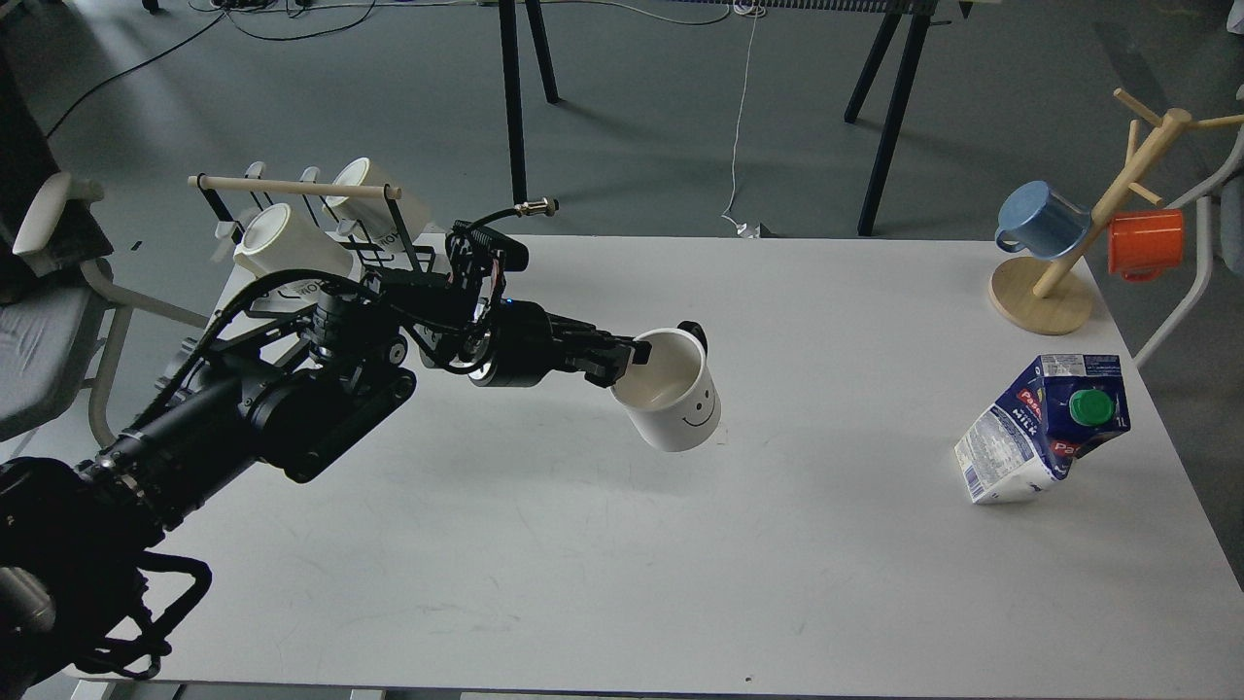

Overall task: Place cup and milk with both arms
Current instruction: 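Lift the white mug with the left gripper and set it toward table center, then open the left gripper and withdraw it toward the mug rack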

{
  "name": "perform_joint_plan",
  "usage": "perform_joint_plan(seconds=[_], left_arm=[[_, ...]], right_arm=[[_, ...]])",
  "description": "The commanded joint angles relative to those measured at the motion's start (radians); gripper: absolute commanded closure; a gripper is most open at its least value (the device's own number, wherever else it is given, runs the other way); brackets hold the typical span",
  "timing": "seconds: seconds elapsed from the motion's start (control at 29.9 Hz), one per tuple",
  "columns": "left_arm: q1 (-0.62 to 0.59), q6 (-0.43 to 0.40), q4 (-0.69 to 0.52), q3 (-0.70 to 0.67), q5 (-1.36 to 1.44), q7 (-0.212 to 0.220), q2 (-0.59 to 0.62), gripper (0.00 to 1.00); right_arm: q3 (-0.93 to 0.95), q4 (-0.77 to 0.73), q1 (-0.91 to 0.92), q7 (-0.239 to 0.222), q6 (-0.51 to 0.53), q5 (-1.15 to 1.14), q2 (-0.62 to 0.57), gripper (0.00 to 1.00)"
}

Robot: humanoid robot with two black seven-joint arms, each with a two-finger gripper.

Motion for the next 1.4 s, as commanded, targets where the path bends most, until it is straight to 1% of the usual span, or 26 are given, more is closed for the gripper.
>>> perform_joint_plan(seconds=[0.0,0.13,0.27,0.37,0.57,0.64,0.67,0.7,0.77,0.8,0.84,0.87,0.97,1.04,1.07,1.14,1.24,1.3,1.37], left_arm=[[0.021,0.0,0.038,0.035,0.027,0.0,-0.046,0.96],[0.039,0.027,0.054,0.049,0.029,0.0,-0.051,0.92],[0.059,0.045,0.061,0.054,0.029,0.0,-0.049,0.91],[0.066,0.067,0.061,0.054,0.027,0.0,-0.048,0.88],[0.084,0.07,0.061,0.054,0.019,0.0,-0.041,0.78],[0.09,0.07,0.061,0.052,0.018,0.0,-0.037,0.72],[0.093,0.07,0.061,0.052,0.016,0.0,-0.034,0.69],[0.098,0.07,0.061,0.052,0.016,0.0,-0.032,0.62],[0.099,0.067,0.061,0.044,0.003,0.0,-0.026,0.35],[0.102,0.067,0.061,0.043,-0.019,0.0,-0.025,0.26],[0.102,0.065,0.061,0.043,-0.055,0.0,-0.014,0.18],[0.102,0.061,0.061,0.041,-0.103,0.0,0.001,0.16],[0.096,0.049,0.059,0.04,-0.281,0.0,0.041,0.14],[0.086,0.03,0.059,0.038,-0.419,0.0,0.075,0.13],[0.081,0.021,0.059,0.037,-0.479,0.0,0.093,0.13],[0.064,0.0,0.059,0.029,-0.626,0.0,0.132,0.13],[0.033,0.0,0.059,0.029,-0.863,0.0,0.201,0.13],[0.03,0.0,0.059,0.026,-0.999,0.0,0.247,0.13],[0.024,0.0,0.061,0.026,-1.129,0.0,0.284,0.13]], right_arm=[[0.0,0.0,0.001,0.0,0.0,0.0,-0.002,0.02],[0.0,0.0,0.001,0.0,0.0,0.0,-0.003,0.02],[0.0,0.0,0.001,0.0,0.0,0.0,-0.003,0.02],[0.0,0.0,0.001,0.0,0.0,0.0,-0.002,0.02],[0.0,0.0,-0.001,-0.003,0.0,0.0,-0.002,0.02],[0.0,0.0,-0.001,-0.006,0.0,0.0,-0.002,0.02],[-0.002,0.0,-0.002,-0.008,0.0,0.0,-0.002,0.02],[0.0,0.0,-0.002,-0.008,0.0,0.0,-0.002,0.02],[0.0,0.002,-0.004,-0.008,0.0,0.001,-0.002,0.02],[0.0,0.003,-0.004,-0.009,0.0,0.002,-0.002,0.02],[0.0,0.005,-0.006,-0.011,0.0,0.005,-0.003,0.02],[0.0,0.011,-0.009,-0.011,0.0,0.009,-0.006,0.02],[0.0,0.041,-0.016,-0.026,0.0,0.024,-0.025,0.02],[0.0,0.075,-0.041,-0.069,0.0,0.028,-0.057,0.02],[0.0,0.086,-0.053,-0.081,0.0,0.029,-0.066,0.02],[0.0,0.104,-0.074,-0.089,0.0,0.058,-0.097,0.02],[0.0,0.106,-0.116,-0.097,0.0,0.138,-0.146,0.02],[0.0,0.105,-0.157,-0.11,0.0,0.167,-0.169,0.02],[0.0,0.103,-0.191,-0.114,0.0,0.187,-0.189,0.02]])
